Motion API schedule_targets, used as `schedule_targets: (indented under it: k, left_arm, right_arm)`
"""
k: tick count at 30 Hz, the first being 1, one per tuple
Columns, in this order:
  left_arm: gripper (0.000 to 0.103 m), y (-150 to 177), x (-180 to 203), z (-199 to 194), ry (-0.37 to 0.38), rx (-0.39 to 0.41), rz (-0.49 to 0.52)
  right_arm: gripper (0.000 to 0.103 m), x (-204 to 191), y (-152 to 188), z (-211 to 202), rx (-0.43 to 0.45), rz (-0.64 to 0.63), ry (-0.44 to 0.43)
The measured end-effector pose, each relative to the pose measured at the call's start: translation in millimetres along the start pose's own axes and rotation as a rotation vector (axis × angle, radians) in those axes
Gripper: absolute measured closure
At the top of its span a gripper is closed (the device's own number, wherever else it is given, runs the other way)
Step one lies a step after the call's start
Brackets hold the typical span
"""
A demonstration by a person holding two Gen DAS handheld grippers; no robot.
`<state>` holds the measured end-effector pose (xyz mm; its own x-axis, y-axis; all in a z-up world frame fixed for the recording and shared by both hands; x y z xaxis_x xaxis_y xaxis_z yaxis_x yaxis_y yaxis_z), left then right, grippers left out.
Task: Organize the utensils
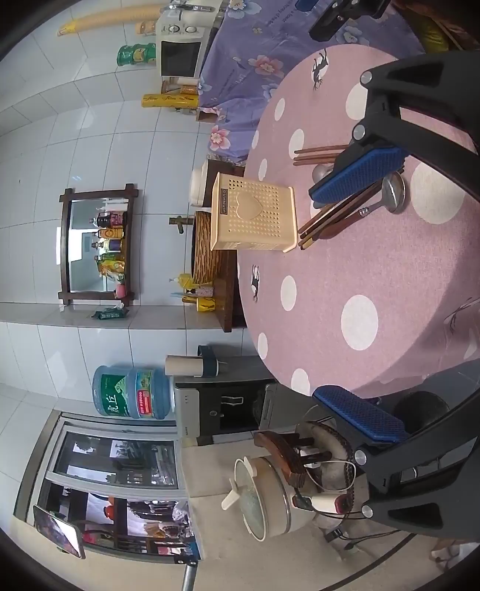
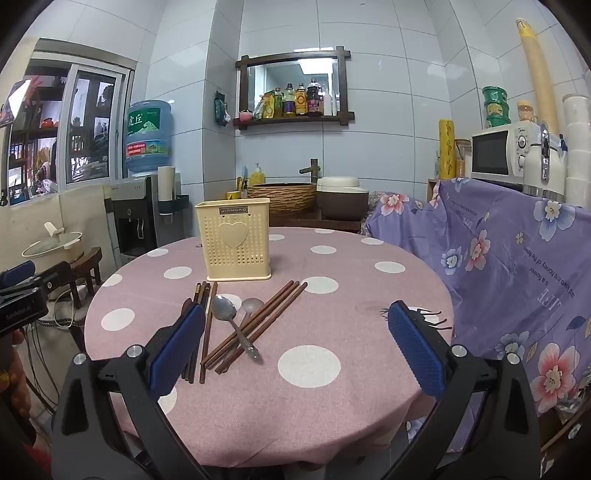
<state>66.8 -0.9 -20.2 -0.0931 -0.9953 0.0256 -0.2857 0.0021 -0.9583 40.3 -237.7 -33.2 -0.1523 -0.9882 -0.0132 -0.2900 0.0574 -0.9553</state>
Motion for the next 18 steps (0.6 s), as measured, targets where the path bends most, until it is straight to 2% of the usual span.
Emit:
schedule_targets:
  k: [18]
  left_arm:
    - [0.005,0.9,-1.6,1.1,-0.012,-0.005,0.000]
  right_arm:
    - [0.005,-1.3,0.5,-0.3,0.003,0.003,-0.001]
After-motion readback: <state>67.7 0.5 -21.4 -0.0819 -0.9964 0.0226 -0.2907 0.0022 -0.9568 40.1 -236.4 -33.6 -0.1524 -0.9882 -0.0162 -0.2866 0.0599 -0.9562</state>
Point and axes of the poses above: each gripper's, at about its wrist camera, not at the fingertips, and z roughly the way its jaws point, x to its right, y to its underside, the point moved 7 cm from there along z, roughly the way its jaws point, and after that the axes turned 5 degrees about y, right-handed, at the moved point
